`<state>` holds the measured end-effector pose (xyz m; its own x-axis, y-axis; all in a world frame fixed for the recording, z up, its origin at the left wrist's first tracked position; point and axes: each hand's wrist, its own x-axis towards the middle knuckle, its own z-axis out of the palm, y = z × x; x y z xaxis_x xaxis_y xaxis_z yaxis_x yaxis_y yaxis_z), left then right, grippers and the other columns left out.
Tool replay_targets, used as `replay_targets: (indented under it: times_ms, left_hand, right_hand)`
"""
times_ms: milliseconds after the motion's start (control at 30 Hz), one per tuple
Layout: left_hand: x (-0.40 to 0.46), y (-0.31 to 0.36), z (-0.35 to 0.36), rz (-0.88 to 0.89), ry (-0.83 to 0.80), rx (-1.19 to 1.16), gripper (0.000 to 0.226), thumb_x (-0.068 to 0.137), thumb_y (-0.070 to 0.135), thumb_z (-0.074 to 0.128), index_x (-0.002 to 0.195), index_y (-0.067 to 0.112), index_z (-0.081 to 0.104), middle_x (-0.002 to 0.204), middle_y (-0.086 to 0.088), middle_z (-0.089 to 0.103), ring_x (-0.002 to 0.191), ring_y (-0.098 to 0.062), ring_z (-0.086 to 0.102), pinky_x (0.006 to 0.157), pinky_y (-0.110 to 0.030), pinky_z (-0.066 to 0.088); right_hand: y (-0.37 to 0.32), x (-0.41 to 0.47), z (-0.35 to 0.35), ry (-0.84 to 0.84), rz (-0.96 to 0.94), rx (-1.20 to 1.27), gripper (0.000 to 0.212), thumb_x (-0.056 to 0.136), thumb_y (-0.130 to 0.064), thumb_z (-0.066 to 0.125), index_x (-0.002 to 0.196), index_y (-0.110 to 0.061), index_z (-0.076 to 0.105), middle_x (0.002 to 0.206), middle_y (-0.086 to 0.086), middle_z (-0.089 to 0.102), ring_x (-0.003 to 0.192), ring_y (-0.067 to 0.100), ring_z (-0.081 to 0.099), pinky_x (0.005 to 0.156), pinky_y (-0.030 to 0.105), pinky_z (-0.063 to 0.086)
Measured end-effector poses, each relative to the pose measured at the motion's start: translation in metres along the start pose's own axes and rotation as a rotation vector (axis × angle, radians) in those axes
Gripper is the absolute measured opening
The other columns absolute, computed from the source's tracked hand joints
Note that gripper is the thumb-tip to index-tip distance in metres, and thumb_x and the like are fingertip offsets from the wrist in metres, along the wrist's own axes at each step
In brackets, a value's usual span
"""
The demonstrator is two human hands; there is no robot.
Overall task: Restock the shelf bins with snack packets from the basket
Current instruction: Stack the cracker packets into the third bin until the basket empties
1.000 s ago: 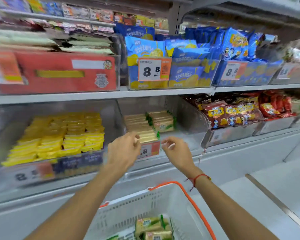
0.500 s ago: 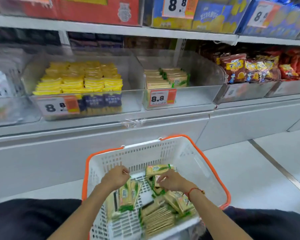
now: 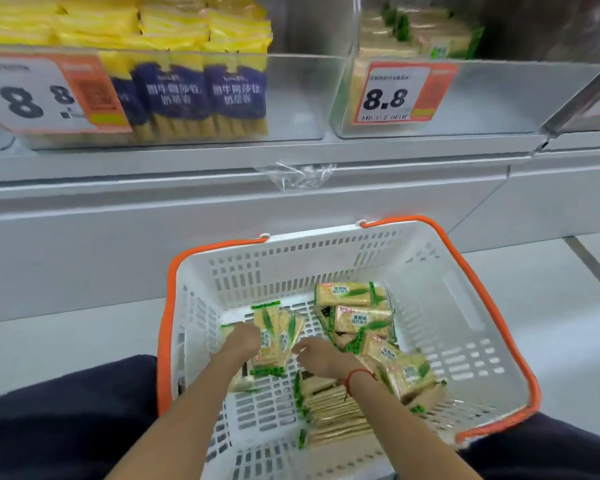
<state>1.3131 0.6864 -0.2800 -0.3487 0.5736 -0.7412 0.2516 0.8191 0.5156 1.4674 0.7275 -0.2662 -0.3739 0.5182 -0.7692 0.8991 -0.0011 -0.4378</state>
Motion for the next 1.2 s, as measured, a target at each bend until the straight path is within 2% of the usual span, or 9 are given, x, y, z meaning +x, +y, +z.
replay_targets:
  times_ms: [67,167,300,433,567,733,900,1033,1200]
  left_hand:
    - [0.013,0.001,0.008,-0.026,-0.015,0.023,0.039,0.099,0.002,0.035,0.136,-0.007,0.045,0.139,-0.028,0.045,0.122,-0.042,0.050,0.088,-0.045,0.047]
    - [0.030,-0.005,0.015,-0.026,-0.036,0.061,0.043,0.096,-0.004,0.036,0.138,0.004,0.043,0.143,-0.015,0.043,0.100,-0.031,0.060,0.067,-0.037,0.046]
    - [0.047,-0.016,0.022,-0.015,-0.016,0.123,0.024,0.090,0.004,0.057,0.112,0.012,0.050,0.078,0.008,0.041,0.063,-0.004,0.040,0.058,-0.022,0.041]
    - [0.059,-0.027,0.030,0.039,0.017,0.141,0.038,0.075,0.024,0.076,0.105,0.011,0.056,0.106,-0.005,0.064,0.087,-0.019,0.063,0.077,-0.033,0.055]
    - [0.050,-0.029,0.029,0.151,-0.020,0.140,0.065,0.074,0.023,0.080,0.132,0.026,0.049,0.124,-0.004,0.056,0.107,-0.020,0.060,0.091,-0.037,0.051]
    - [0.039,-0.024,0.029,0.203,-0.151,0.063,0.067,0.086,0.009,0.068,0.143,0.028,0.038,0.138,-0.002,0.050,0.115,-0.017,0.053,0.093,-0.036,0.049]
    - [0.017,-0.016,0.023,0.217,-0.184,-0.096,0.069,0.087,0.006,0.066,0.146,0.023,0.033,0.150,-0.004,0.036,0.115,-0.011,0.046,0.078,-0.007,0.042]
    - [-0.010,0.005,0.017,0.141,-0.025,-0.315,0.087,0.082,0.029,0.074,0.150,0.021,0.021,0.155,-0.007,0.024,0.136,-0.025,0.035,0.101,-0.033,0.037]
    - [-0.038,0.025,0.014,0.097,-0.189,-0.689,0.111,0.072,0.054,0.071,0.153,0.018,0.005,0.156,-0.006,0.023,0.132,-0.024,0.042,0.109,-0.041,0.037]
  right_hand:
    - [-0.005,0.021,0.010,-0.028,0.006,0.055,0.042,0.096,-0.008,0.040,0.138,-0.008,0.046,0.140,0.015,0.046,0.114,0.026,0.054,0.091,0.031,0.044]
    - [-0.006,0.052,0.024,0.002,0.078,0.235,0.049,0.096,-0.009,0.042,0.143,-0.003,0.031,0.136,0.017,0.044,0.077,0.010,0.048,0.061,0.020,0.040]
    - [-0.010,0.074,0.038,0.232,0.258,0.438,0.065,0.096,-0.013,0.048,0.146,0.003,0.009,0.152,0.021,0.016,0.129,0.031,0.039,0.096,0.035,0.040]
    - [-0.011,0.087,0.046,0.345,0.351,0.687,0.075,0.094,-0.032,0.053,0.144,0.004,0.011,0.147,0.020,0.029,0.130,0.032,0.039,0.101,0.033,0.037]
    - [-0.002,0.092,0.046,0.310,0.365,0.756,0.068,0.069,-0.057,0.071,0.105,-0.003,0.054,0.092,0.009,0.060,0.079,0.022,0.059,0.065,0.028,0.048]
    - [0.007,0.073,0.035,0.300,0.227,0.825,0.034,0.086,-0.031,0.068,0.062,-0.017,0.048,0.055,-0.002,0.046,0.048,0.010,0.044,0.048,0.024,0.038]
    - [0.002,0.041,0.023,0.282,0.118,0.978,0.015,0.087,-0.024,0.068,0.090,-0.014,0.056,0.079,0.003,0.059,0.073,0.018,0.060,0.079,0.043,0.055]
    - [0.001,0.014,0.002,0.288,0.038,1.249,0.066,0.085,-0.029,0.070,0.139,-0.012,0.035,0.127,0.015,0.053,0.107,0.026,0.060,0.071,0.027,0.057]
    - [-0.006,-0.021,-0.021,0.249,-0.008,1.384,0.068,0.081,-0.033,0.074,0.135,-0.011,0.040,0.124,0.009,0.055,0.108,0.018,0.058,0.083,0.027,0.052]
